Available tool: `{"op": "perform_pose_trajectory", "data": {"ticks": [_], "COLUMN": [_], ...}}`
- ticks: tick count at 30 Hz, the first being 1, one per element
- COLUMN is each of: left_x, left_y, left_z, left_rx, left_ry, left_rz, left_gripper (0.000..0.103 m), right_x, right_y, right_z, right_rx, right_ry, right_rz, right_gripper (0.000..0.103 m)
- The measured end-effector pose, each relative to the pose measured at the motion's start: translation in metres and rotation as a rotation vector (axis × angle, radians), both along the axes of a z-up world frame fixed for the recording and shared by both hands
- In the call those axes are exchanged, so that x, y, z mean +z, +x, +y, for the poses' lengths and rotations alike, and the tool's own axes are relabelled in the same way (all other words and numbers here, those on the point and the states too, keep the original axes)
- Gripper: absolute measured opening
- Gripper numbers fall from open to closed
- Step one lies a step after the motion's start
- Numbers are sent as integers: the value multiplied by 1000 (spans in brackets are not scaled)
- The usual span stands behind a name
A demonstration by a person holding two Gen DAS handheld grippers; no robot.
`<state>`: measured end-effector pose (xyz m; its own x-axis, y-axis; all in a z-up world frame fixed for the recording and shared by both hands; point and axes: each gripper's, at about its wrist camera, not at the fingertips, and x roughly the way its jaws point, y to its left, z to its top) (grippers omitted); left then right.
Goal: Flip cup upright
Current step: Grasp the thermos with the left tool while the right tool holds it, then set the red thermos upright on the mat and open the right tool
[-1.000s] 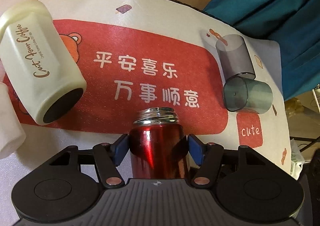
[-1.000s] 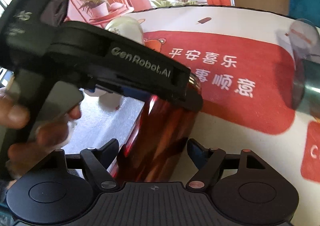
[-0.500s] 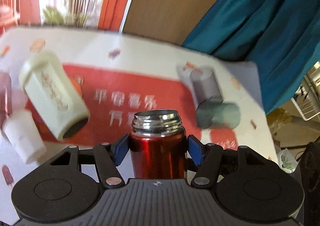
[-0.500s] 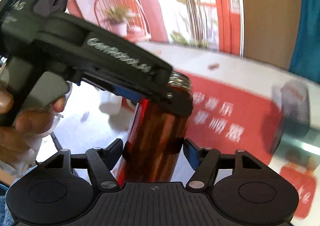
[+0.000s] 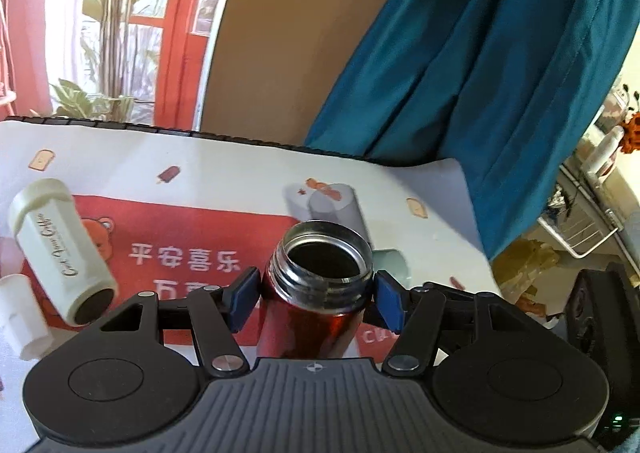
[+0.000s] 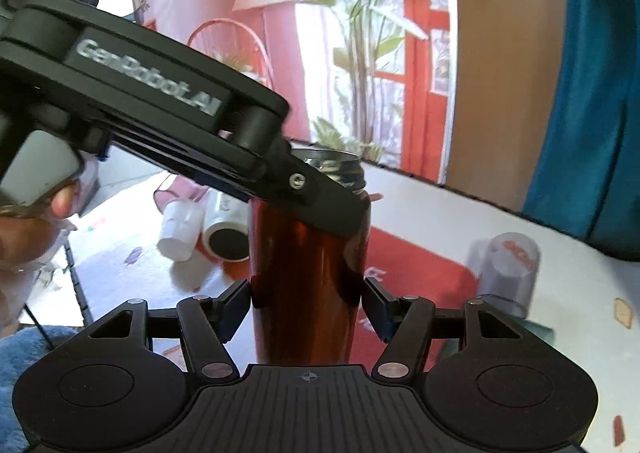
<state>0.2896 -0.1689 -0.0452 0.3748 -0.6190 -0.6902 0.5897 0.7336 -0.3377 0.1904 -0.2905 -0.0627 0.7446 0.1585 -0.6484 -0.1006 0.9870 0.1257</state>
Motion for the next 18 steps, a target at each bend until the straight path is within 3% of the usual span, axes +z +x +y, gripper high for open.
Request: {"op": "perform_pose_trajectory", "data": {"ticks": [6,13,18], "left_x": [-1,0,-2], "left_y": [-10,-13,-12], "left_z": [-13,-13,-3], "left_rx": [-33,-38,-25], "left_ry": [-3,-3,-9], "left_rz": [-11,-14,-3], "left_gripper": [64,65,79], "right_x": [-5,-7,-5], "right_y": [-5,-10,-8], "right_z": [-7,-9,-5], "right_rx": [-2,-15,-40], "right_ry": [-74,-66,-63], "right_rz": [-19,-27,-17], "right_gripper": [57,58,59]}}
